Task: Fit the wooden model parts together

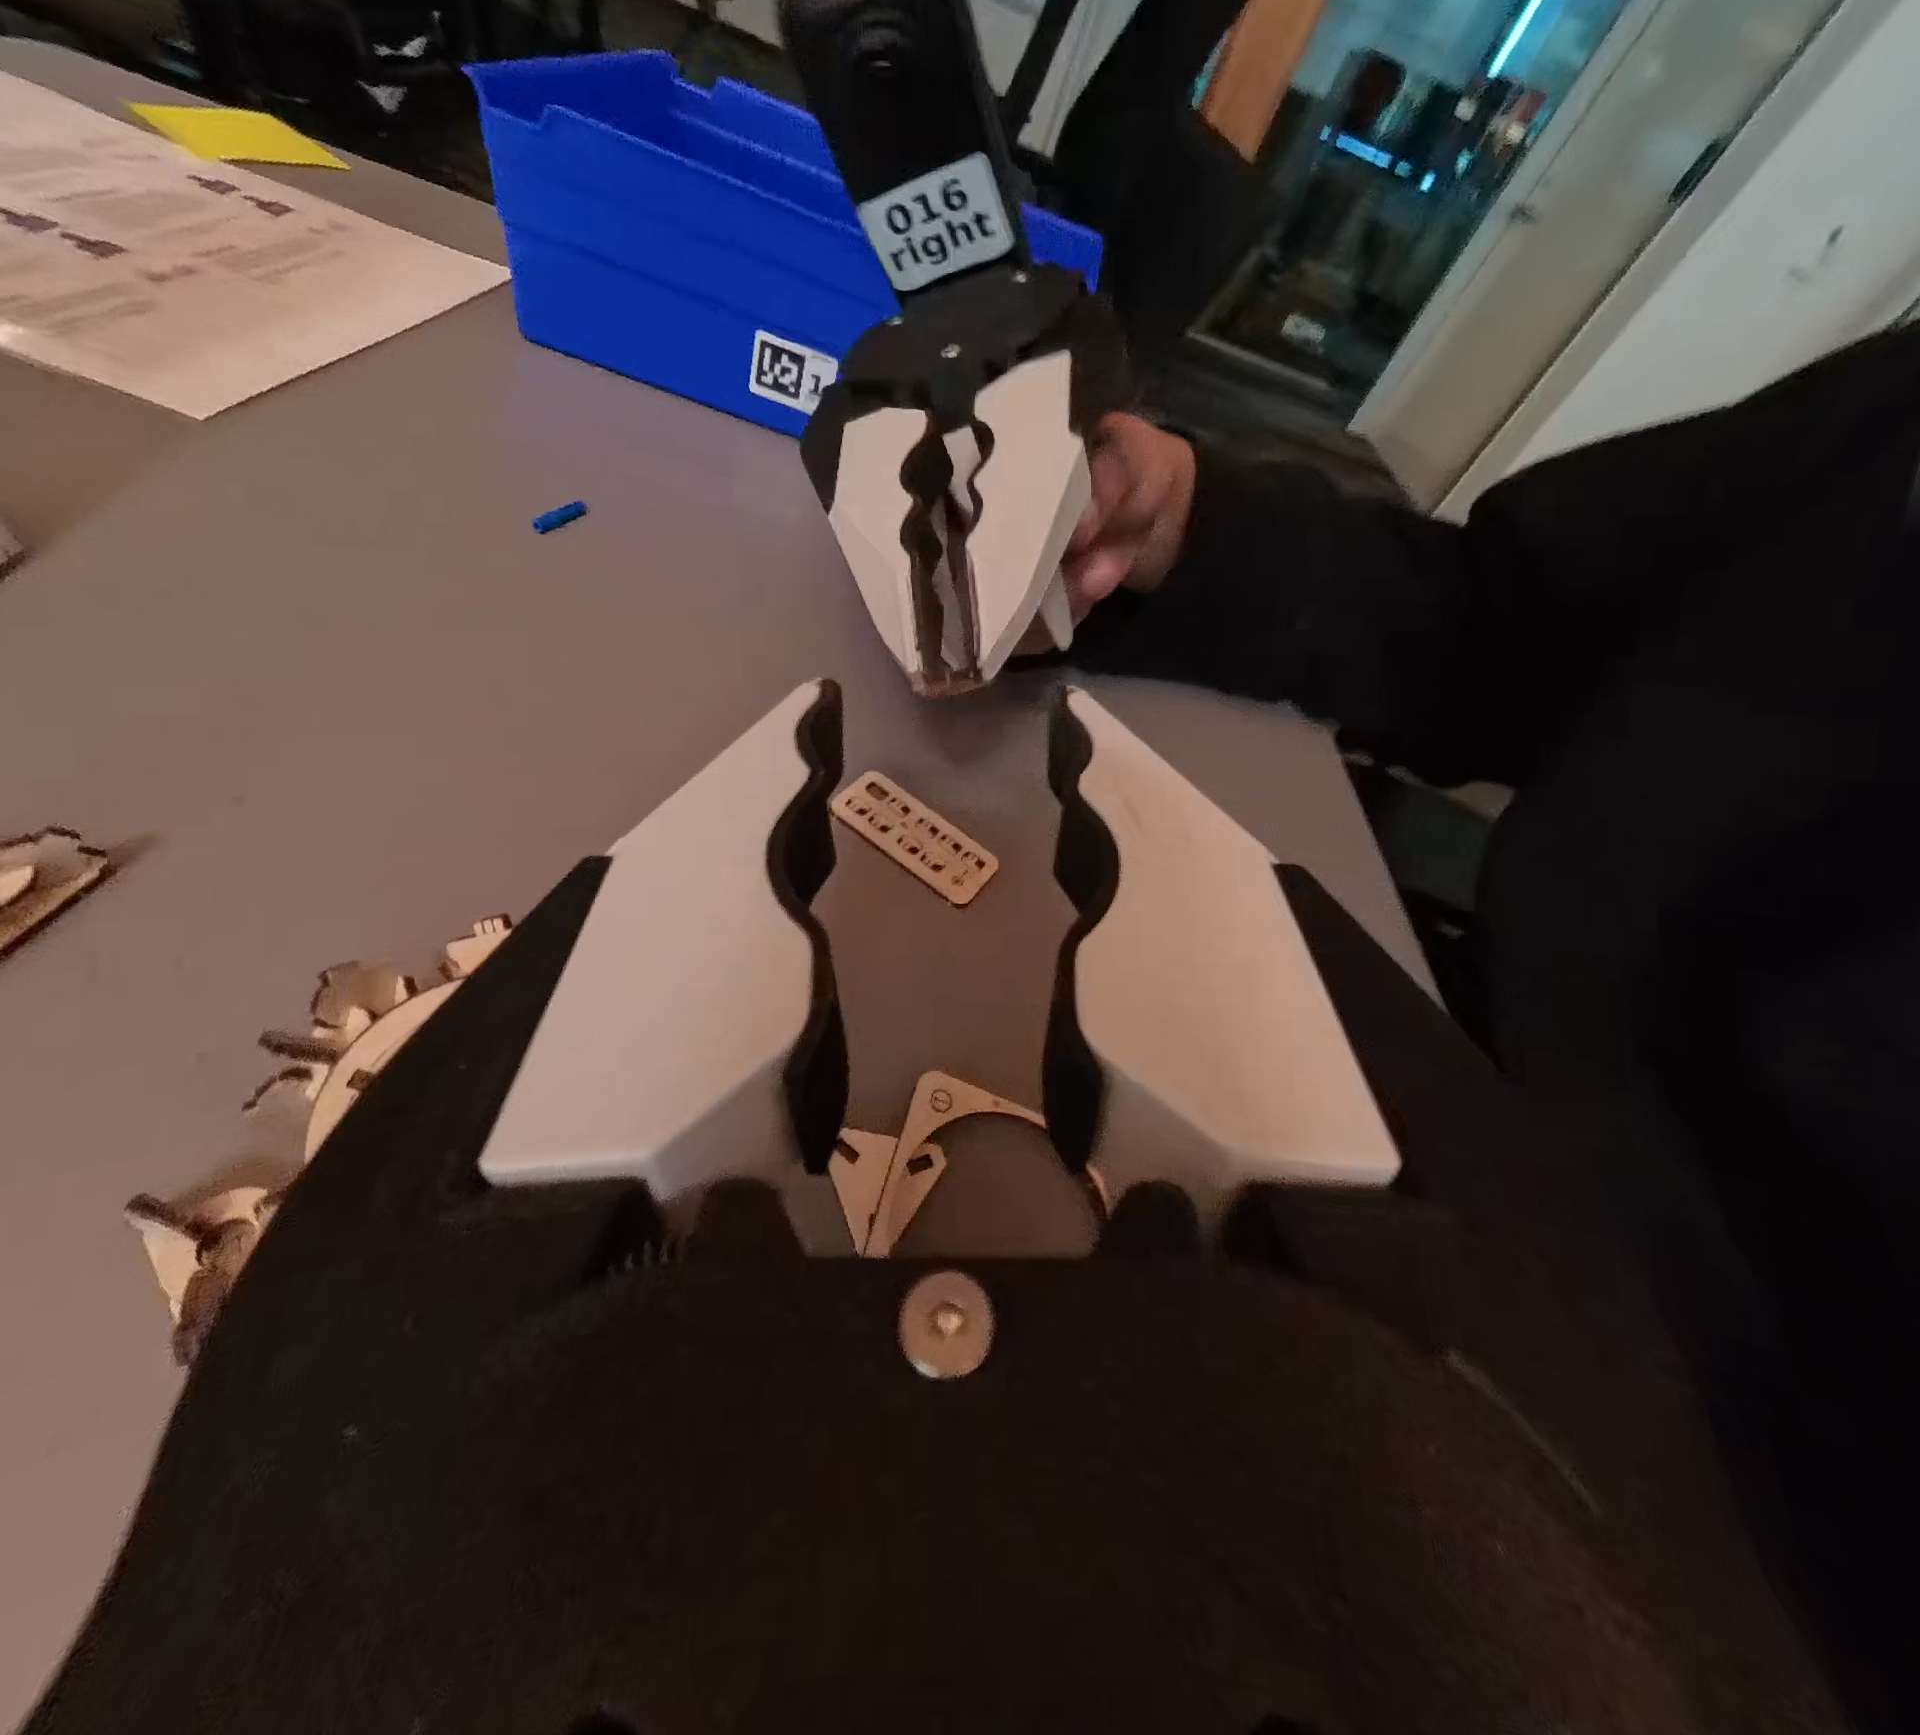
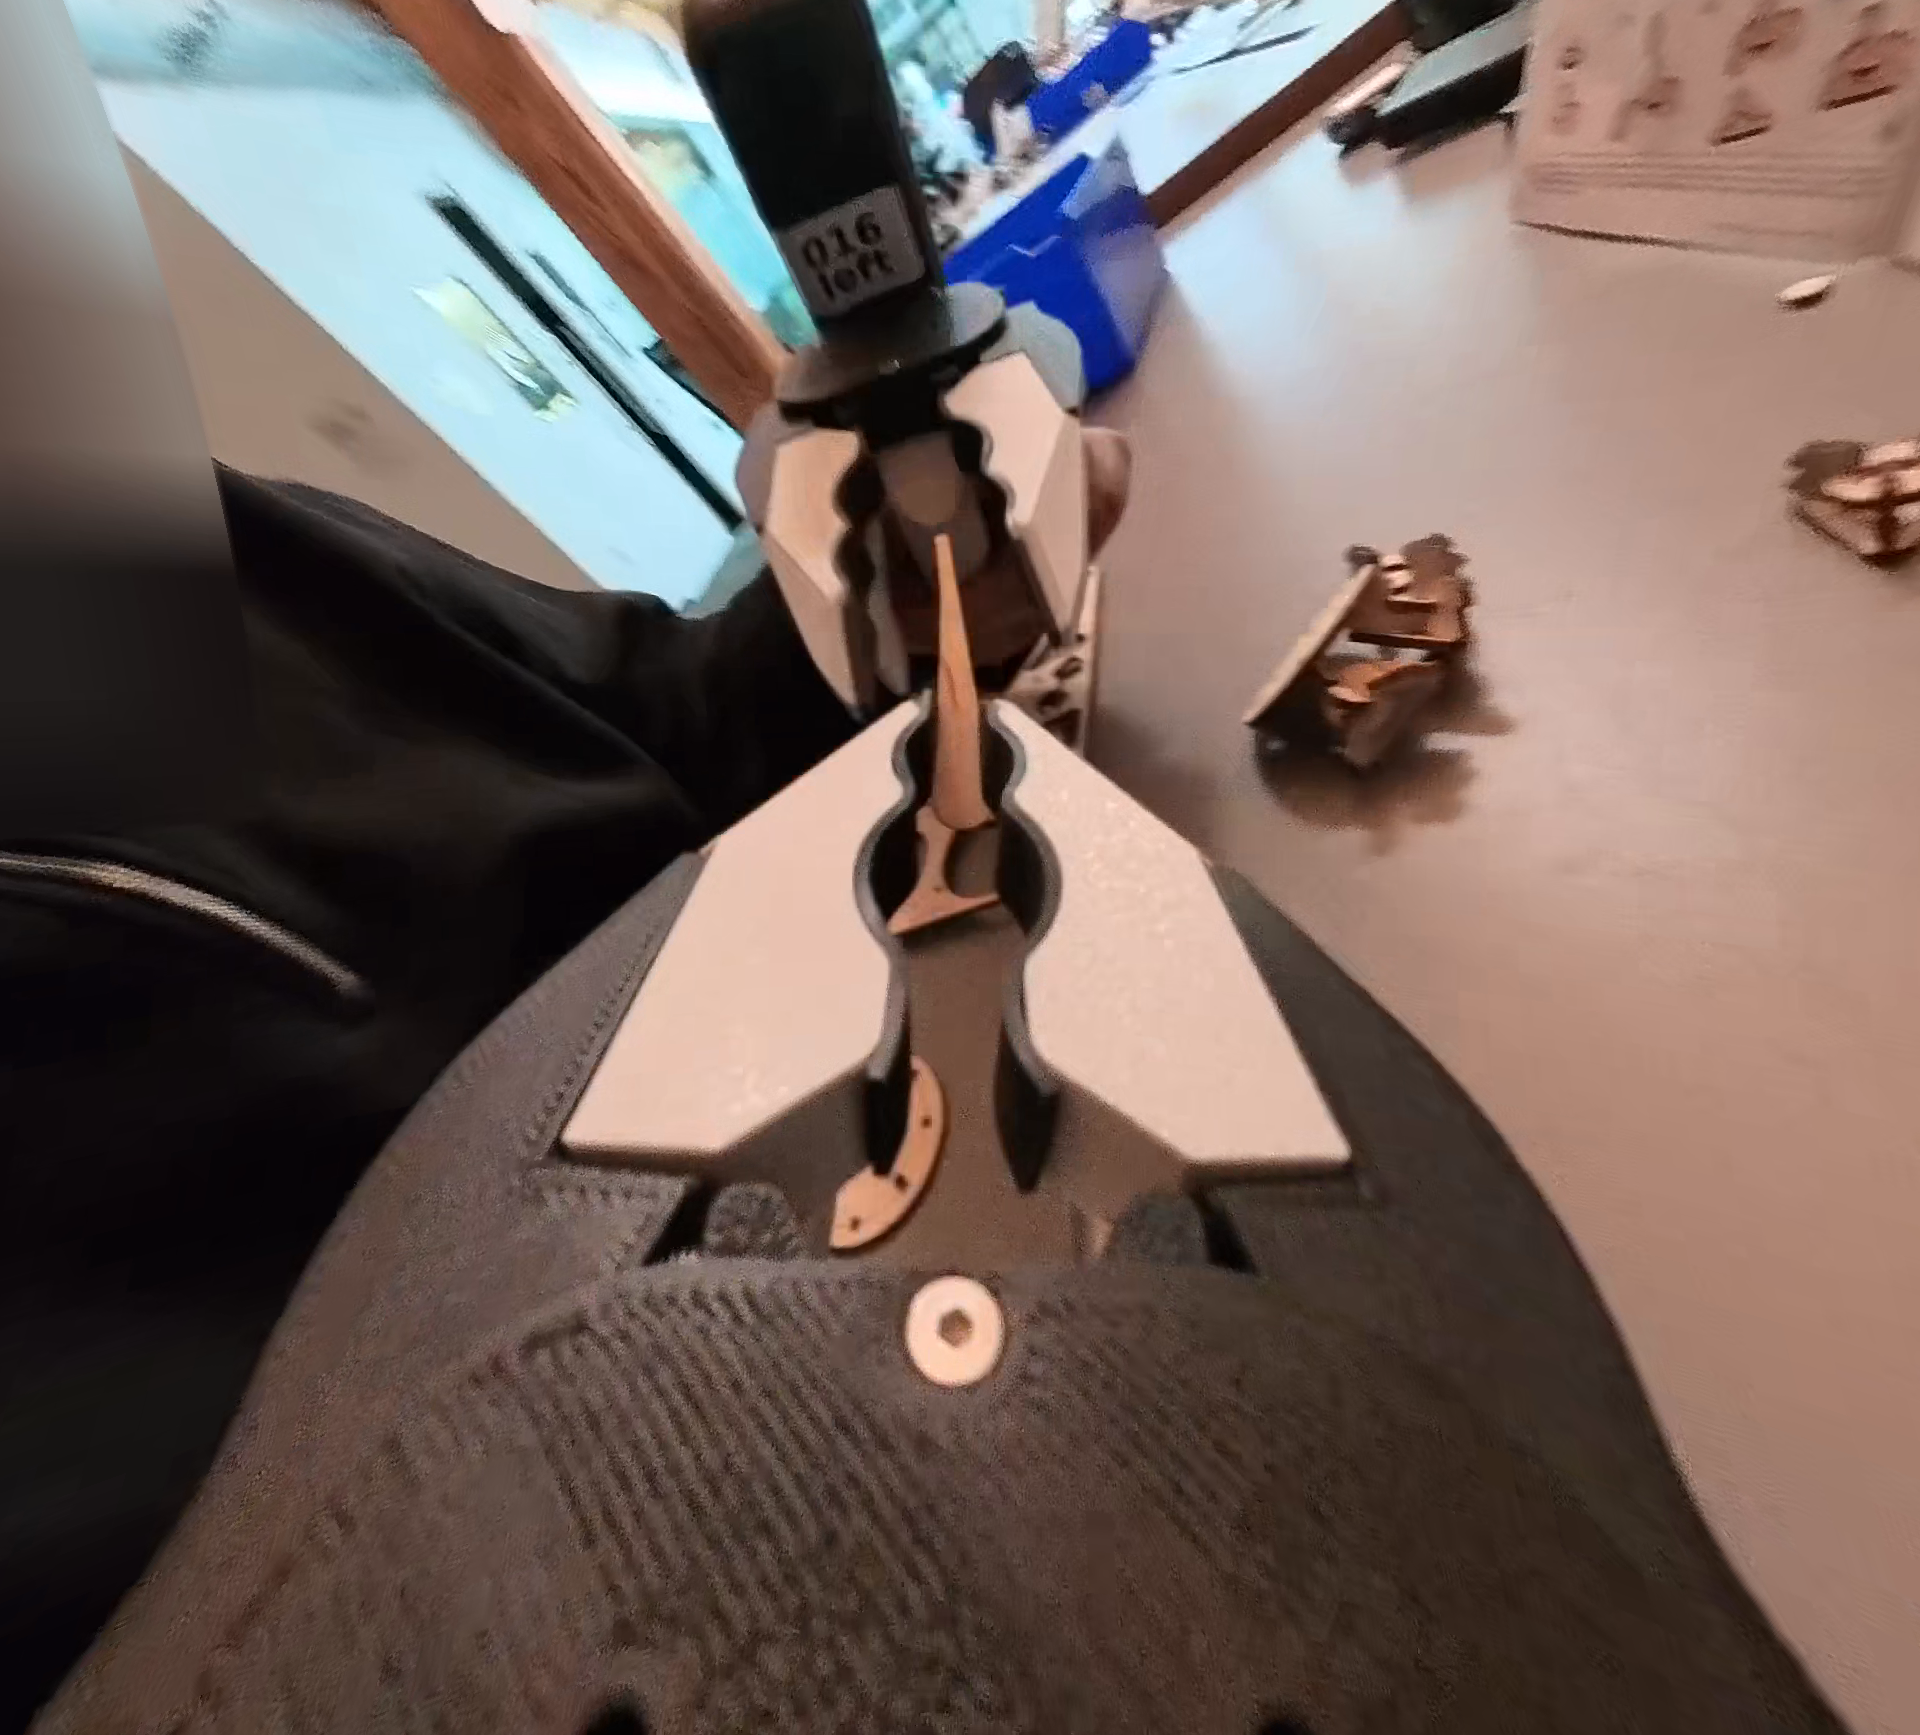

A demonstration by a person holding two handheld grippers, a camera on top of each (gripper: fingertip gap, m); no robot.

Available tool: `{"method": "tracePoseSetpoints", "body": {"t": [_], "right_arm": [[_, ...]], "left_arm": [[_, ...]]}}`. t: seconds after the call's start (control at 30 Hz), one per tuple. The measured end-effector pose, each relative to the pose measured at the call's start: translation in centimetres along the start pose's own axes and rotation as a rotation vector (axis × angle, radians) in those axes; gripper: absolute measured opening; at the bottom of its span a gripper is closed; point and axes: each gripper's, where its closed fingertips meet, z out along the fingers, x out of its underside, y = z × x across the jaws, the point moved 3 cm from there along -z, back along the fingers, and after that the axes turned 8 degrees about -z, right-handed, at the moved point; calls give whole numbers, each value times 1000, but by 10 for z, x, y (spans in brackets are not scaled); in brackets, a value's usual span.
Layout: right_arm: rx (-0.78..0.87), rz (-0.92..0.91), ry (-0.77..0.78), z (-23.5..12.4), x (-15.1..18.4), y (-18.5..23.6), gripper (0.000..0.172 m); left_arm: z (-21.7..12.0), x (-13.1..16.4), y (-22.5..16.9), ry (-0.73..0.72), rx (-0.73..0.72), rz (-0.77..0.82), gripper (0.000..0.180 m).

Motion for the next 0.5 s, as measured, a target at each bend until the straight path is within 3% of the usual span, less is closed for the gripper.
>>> {"method": "tracePoseSetpoints", "body": {"t": [0.27,0.4,0.5], "right_arm": [[-138,132,-48,6,1,9,6],[-148,83,-128,4,-8,7,0],[-4,-121,-225,-3,-24,1,27]], "left_arm": [[0,-3,-12,-47,57,52,5],[-3,-7,-8,-70,56,4,2],[-12,-20,0,-183,91,-136,0]]}}
